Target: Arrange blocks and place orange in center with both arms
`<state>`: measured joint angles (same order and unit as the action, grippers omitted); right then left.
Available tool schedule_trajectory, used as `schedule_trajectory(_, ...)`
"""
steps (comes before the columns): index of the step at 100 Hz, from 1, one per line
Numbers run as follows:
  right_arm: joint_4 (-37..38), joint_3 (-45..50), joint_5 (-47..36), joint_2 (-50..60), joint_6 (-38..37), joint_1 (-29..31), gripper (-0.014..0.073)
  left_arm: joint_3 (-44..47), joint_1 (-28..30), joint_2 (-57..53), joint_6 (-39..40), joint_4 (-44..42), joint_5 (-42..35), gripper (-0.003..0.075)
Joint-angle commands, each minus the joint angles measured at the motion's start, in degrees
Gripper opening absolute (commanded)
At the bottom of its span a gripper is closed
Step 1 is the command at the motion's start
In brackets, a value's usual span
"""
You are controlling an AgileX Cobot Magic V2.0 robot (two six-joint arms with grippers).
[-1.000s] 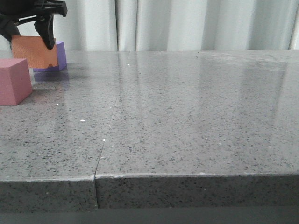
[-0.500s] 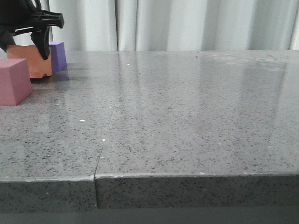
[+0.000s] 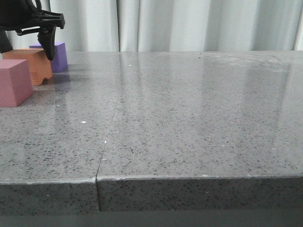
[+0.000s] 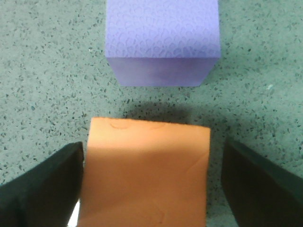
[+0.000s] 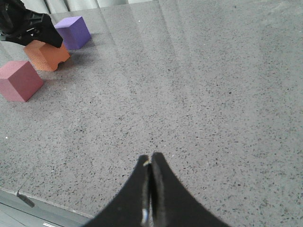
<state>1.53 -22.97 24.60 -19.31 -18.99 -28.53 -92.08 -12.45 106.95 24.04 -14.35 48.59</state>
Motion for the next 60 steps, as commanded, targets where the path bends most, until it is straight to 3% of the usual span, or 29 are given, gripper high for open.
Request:
schedule_trajectory(1, 0.90, -1.36, -4.38, -0.36, 0.78, 0.06, -0.0069, -1.53, 0.25, -3.81, 0.58, -0.56, -2.71, 0.0578)
schedule_trajectory(21, 0.90, -1.36, -4.38, -0.36, 0.78, 0.06, -0.0069, -1.53, 0.25, -7.47, 0.58, -0.56, -4.01, 0.0559)
schedule_trajectory(33, 0.90, -1.36, -4.38, -0.36, 0.78, 0.06, -0.0069, -1.53, 0.25, -10.85, 0.58, -0.56, -4.88, 0.0507)
schedule_trajectory(43, 0.90, -1.36, -4.38, -0.36, 0.78, 0.06, -0.0069, -1.53, 0.25, -13.64, 0.58, -0.56, -5.53, 0.0403)
schedule_trajectory(60, 0.90, -1.36, -4.38, -0.36, 0.78, 0.06, -0.0069, -1.53, 0.25, -17.98, 0.58, -0.87, -5.81, 0.0132)
